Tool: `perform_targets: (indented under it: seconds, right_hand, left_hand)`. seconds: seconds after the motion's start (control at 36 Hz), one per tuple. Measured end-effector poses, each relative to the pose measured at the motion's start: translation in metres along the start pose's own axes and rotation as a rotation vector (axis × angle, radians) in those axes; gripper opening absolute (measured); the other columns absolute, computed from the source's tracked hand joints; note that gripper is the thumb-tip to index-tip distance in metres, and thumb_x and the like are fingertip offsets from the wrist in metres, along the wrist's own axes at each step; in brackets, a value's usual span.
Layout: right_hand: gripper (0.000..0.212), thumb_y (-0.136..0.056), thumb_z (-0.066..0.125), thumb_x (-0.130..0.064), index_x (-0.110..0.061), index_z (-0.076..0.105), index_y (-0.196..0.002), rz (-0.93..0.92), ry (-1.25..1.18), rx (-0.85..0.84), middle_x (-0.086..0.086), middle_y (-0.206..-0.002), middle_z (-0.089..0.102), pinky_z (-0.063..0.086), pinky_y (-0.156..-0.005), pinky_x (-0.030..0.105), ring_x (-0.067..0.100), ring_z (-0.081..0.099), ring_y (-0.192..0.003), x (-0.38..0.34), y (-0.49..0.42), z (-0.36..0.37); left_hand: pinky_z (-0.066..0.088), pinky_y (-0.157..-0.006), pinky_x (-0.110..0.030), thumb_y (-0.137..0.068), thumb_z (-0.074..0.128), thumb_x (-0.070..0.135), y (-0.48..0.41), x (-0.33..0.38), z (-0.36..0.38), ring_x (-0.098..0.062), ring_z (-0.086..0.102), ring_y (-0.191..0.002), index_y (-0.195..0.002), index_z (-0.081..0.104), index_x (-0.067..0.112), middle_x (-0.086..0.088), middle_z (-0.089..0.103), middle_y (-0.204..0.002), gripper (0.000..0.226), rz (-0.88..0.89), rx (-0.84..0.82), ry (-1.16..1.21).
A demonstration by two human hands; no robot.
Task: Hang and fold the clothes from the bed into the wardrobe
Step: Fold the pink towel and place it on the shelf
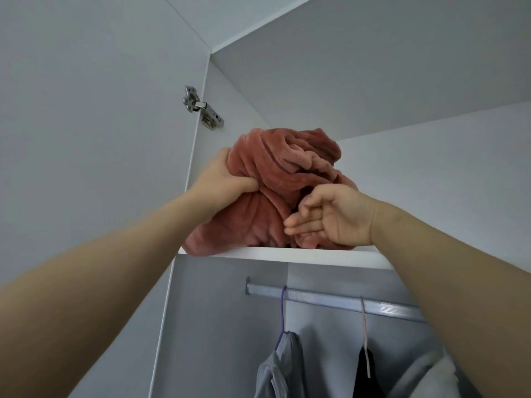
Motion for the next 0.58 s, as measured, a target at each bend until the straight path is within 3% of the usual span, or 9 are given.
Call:
perform_targets:
  seconds: [0.08,0.14,0.19,0.25,0.33,0.39,0.44,0.5,0.58]
  right_hand:
    - [0.014,-0.060,0.064,-0.024,-0.018,0.074,-0.068,-0.007,0.129,-0.045,0.002,-0.091,0.073,0.050,-0.064,0.021,0.013,0.067,-0.076,0.002,0.000,0.010]
    - [0.014,-0.074,0.067,-0.021,-0.027,0.074,-0.085,0.039,0.359,-0.009,-0.004,-0.096,0.068,0.046,-0.064,0.015,0.006,0.058,-0.076,0.011,-0.003,0.009]
    - [0.021,-0.081,0.066,-0.028,-0.040,0.067,-0.099,0.090,0.620,0.027,-0.008,-0.110,0.062,0.042,-0.072,0.014,0.005,0.055,-0.090,0.019,-0.008,0.005]
    - [0.036,-0.083,0.065,-0.036,-0.039,0.059,-0.118,0.119,0.789,0.049,-0.011,-0.127,0.052,0.038,-0.091,0.018,0.007,0.049,-0.114,0.025,-0.014,0.002]
    - [0.028,-0.084,0.061,-0.040,-0.025,0.066,-0.107,0.072,0.949,0.309,-0.003,-0.115,0.063,0.045,-0.095,0.032,0.017,0.056,-0.106,0.014,-0.020,-0.016]
    - [0.027,-0.083,0.056,-0.038,-0.020,0.067,-0.100,0.025,0.947,0.548,0.004,-0.106,0.066,0.047,-0.093,0.041,0.025,0.059,-0.101,0.002,-0.016,-0.035]
    - [0.022,-0.085,0.051,-0.029,-0.015,0.063,-0.098,0.006,0.814,0.639,0.005,-0.099,0.063,0.048,-0.083,0.035,0.025,0.058,-0.091,0.000,-0.011,-0.046]
    - [0.011,-0.091,0.047,-0.022,-0.016,0.055,-0.096,0.049,0.779,0.594,0.004,-0.091,0.054,0.041,-0.070,0.028,0.020,0.050,-0.081,0.004,-0.013,-0.047]
    - [0.016,-0.098,0.040,-0.025,-0.025,0.051,-0.110,0.057,0.675,0.492,0.000,-0.096,0.050,0.038,-0.071,0.026,0.015,0.046,-0.082,0.012,-0.018,-0.039]
  left_hand:
    - [0.039,-0.049,-0.005,-0.071,0.071,0.006,-0.003,0.000,-0.002,0.003,0.051,-0.073,-0.105,0.050,0.022,0.012,0.057,-0.085,0.043,-0.006,0.007,0.018]
    - [0.039,-0.047,-0.003,-0.071,0.071,0.004,-0.005,0.000,-0.001,0.002,0.052,-0.072,-0.106,0.052,0.019,0.010,0.058,-0.084,0.043,-0.005,-0.006,0.014]
    - [0.041,-0.051,-0.004,-0.069,0.071,0.005,-0.005,0.003,0.004,0.001,0.054,-0.073,-0.107,0.053,0.020,0.010,0.059,-0.086,0.045,0.031,-0.042,-0.052]
    - [0.044,-0.063,-0.016,-0.068,0.073,0.008,-0.005,0.010,0.012,-0.006,0.055,-0.077,-0.110,0.053,0.021,0.009,0.059,-0.087,0.048,0.098,-0.080,-0.190]
    - [0.041,-0.074,-0.026,-0.067,0.073,0.013,-0.006,0.019,0.022,-0.017,0.054,-0.087,-0.117,0.053,0.018,0.005,0.057,-0.094,0.054,0.176,-0.100,-0.314]
    - [0.040,-0.074,-0.026,-0.067,0.073,0.013,-0.007,0.020,0.025,-0.017,0.053,-0.088,-0.118,0.053,0.017,0.004,0.056,-0.095,0.055,0.197,-0.094,-0.326]
    - [0.038,-0.071,-0.024,-0.066,0.074,0.015,-0.007,0.019,0.028,-0.016,0.054,-0.088,-0.117,0.052,0.019,0.006,0.057,-0.094,0.056,0.205,-0.120,-0.324]
    - [0.040,-0.071,-0.023,-0.063,0.074,0.019,-0.005,0.018,0.031,-0.016,0.056,-0.089,-0.116,0.052,0.023,0.008,0.059,-0.092,0.057,0.201,-0.170,-0.310]
    - [0.047,-0.079,-0.026,-0.056,0.071,0.025,-0.002,0.018,0.036,-0.017,0.058,-0.093,-0.114,0.052,0.027,0.007,0.062,-0.098,0.061,0.191,-0.228,-0.312]
Point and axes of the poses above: each hand's wrist, its own y-axis away from the middle knuckle, its own z-axis out of the palm, x = y × z, the point moved 9 cm from there along -y, towards the middle knuckle
